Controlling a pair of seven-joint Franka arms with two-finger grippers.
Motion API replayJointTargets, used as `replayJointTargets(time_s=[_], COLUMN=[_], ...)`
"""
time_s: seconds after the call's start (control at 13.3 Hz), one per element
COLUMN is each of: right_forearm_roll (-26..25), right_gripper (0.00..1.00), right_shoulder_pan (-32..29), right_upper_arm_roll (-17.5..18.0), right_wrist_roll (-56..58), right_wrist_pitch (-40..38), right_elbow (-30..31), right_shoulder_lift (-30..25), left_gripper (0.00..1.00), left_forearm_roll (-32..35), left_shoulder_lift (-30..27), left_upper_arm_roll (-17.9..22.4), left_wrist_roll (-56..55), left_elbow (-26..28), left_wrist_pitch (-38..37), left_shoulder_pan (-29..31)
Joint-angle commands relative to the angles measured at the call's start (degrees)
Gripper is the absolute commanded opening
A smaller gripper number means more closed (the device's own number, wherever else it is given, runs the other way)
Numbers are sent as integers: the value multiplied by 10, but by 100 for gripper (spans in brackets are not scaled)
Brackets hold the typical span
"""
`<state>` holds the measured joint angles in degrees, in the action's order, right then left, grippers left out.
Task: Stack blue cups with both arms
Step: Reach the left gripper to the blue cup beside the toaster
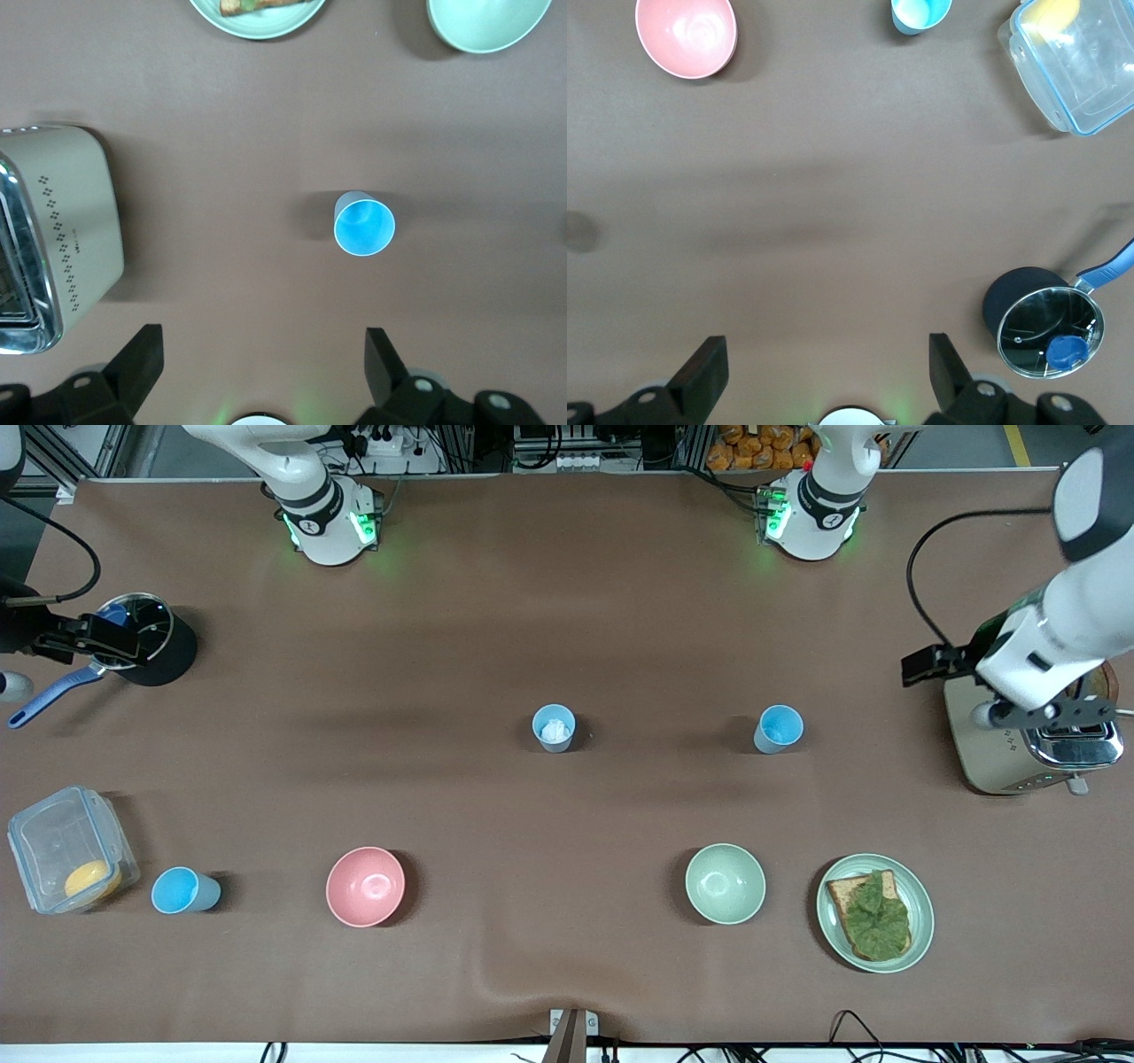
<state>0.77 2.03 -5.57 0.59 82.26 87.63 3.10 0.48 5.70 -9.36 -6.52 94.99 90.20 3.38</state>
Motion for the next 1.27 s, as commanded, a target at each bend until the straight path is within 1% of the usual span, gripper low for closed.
replayJointTargets(time_s=[0.0, 0.22, 0.38, 0.6, 0.75, 0.9, 1.2], right_forearm_roll=[-11, -11, -11, -11, -11, -11, -10], right_gripper=[100, 100, 100, 100, 100, 100, 100], right_shoulder_pan=[-16, -17, -16, -17, -17, -17, -18], right_upper_arm_roll=[14, 14, 13, 14, 13, 14, 13], right_wrist_roll=[-1, -1, -2, -1, -1, -1, -1], right_wrist_pitch=[11, 13, 12, 13, 11, 11, 11], right_elbow=[9, 9, 9, 9, 9, 9, 9], right_shoulder_lift=[-8, -6, -6, -6, -6, -6, -6], left_gripper=[100, 100, 100, 100, 100, 100, 100], left_forearm_roll=[12, -25, -31, -31, -31, -31, -30], left_shoulder_lift=[-6, -11, -11, 4, 33, 66, 98], left_upper_arm_roll=[-4, -11, -19, -24, -24, -24, -23], left_wrist_roll=[13, -13, -36, -41, -60, -101, -126], left_elbow=[16, 119, 184, 242, 264, 263, 264], left_wrist_pitch=[28, 151, 236, 326, 379, 394, 426], left_shoulder_pan=[-5, -28, -37, -69, -82, -105, -141])
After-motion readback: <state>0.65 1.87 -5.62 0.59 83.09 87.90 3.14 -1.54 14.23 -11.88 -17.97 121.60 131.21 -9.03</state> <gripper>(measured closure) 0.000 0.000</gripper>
